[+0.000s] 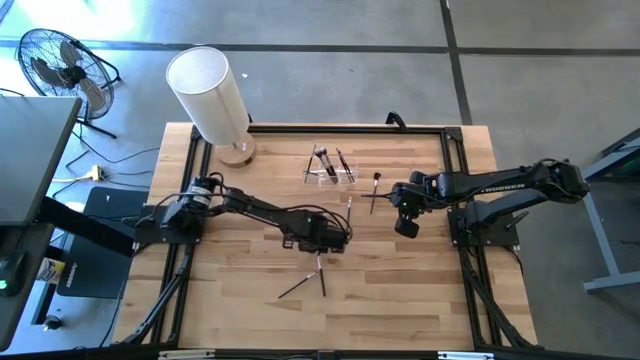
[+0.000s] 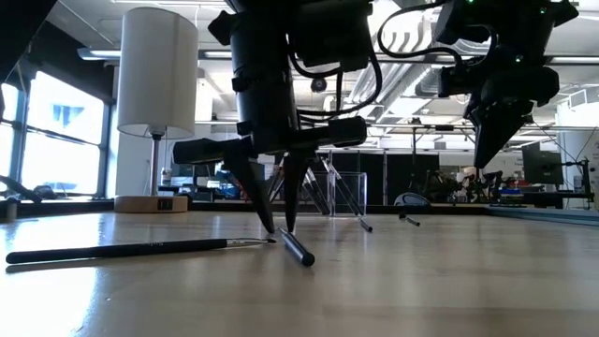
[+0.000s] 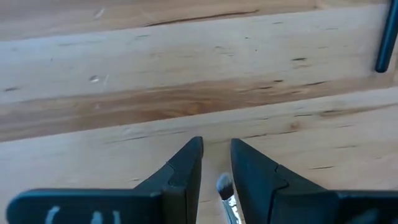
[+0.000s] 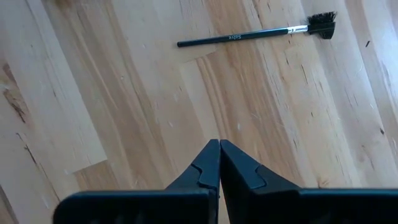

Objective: Put items in baskets/containers
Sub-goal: Put the black eyeshadow brush into the transparent organizer

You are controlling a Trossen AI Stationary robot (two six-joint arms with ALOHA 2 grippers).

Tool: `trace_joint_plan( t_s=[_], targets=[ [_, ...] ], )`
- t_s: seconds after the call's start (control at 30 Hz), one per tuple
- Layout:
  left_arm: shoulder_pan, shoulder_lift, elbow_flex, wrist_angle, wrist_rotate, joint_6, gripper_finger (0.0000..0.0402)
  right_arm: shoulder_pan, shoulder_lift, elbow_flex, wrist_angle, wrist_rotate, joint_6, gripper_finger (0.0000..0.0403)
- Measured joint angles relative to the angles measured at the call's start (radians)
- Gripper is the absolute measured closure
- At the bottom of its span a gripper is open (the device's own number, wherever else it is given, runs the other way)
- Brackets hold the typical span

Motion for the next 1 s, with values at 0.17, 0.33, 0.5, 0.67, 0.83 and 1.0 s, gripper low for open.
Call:
trace_joint_plan(
  t_s=[0.17,0.33,0.5,0.67,0.83,1.0],
  targets=[
    [-0.014,0.0,-0.001,0.018,0.0,-0.064,0.0315,0.0,0.0,0.0,0.0,0.0,-0.018,0.04],
    [-0.014,0.0,-0.001,0.024,0.044,-0.071,0.0315,0.0,0.0,0.0,0.0,0.0,-0.019,0.0399],
    [-0.015,0.0,-0.001,0.038,0.096,-0.079,0.0315,0.0,0.0,0.0,0.0,0.0,-0.019,0.04],
    [-0.017,0.0,-0.001,0.047,0.114,-0.085,0.0315,0.0,0.0,0.0,0.0,0.0,-0.019,0.0397],
    [-0.018,0.0,-0.001,0.048,0.111,-0.085,0.0315,0.0,0.0,0.0,0.0,0.0,-0.019,0.0401],
    [-0.018,0.001,-0.001,0.048,0.081,-0.069,0.0322,0.0,0.0,0.0,0.0,0.0,-0.019,0.0398]
  ],
)
